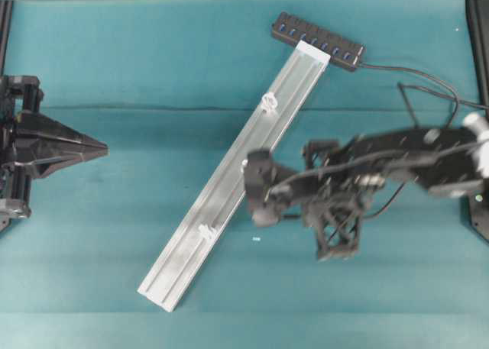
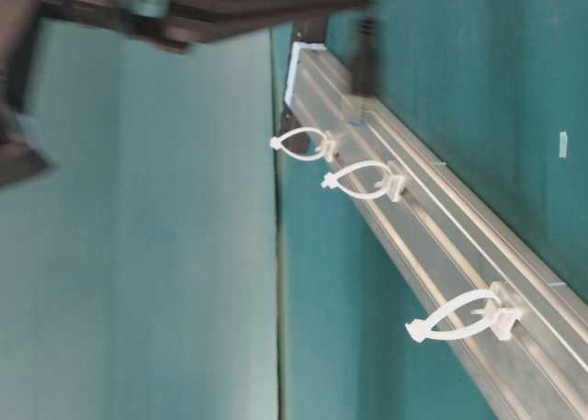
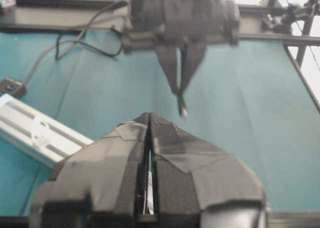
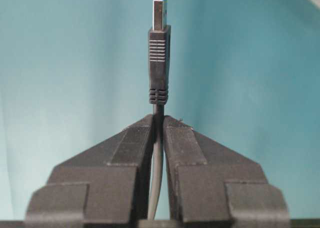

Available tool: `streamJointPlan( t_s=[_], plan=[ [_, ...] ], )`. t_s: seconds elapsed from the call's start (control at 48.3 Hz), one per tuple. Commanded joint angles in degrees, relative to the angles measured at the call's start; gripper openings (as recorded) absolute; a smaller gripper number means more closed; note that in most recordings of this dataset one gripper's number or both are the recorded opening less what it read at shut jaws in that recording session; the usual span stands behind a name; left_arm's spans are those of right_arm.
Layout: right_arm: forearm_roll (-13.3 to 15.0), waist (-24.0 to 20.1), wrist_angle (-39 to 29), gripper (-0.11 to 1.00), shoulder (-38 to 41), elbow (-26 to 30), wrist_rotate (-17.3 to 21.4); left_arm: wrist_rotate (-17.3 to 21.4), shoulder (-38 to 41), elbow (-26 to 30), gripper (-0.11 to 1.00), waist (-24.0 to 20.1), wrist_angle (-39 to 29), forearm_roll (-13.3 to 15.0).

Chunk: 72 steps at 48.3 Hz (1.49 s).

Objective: Pass the USB cable through three rings with both arms.
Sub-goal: 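Lift the cable with the right gripper and carry it toward the hub end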

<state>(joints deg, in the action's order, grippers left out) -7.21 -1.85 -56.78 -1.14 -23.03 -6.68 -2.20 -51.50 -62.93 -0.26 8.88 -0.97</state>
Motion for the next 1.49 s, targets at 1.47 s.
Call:
streamJointPlan(
  t_s=[1.47],
  plan=[
    [7.4,32.3,-7.8,0.1,-6.2,9.0,-46.6,-1.5,0.5,6.0,-0.01,0.3,3.8,-0.1]
  ],
)
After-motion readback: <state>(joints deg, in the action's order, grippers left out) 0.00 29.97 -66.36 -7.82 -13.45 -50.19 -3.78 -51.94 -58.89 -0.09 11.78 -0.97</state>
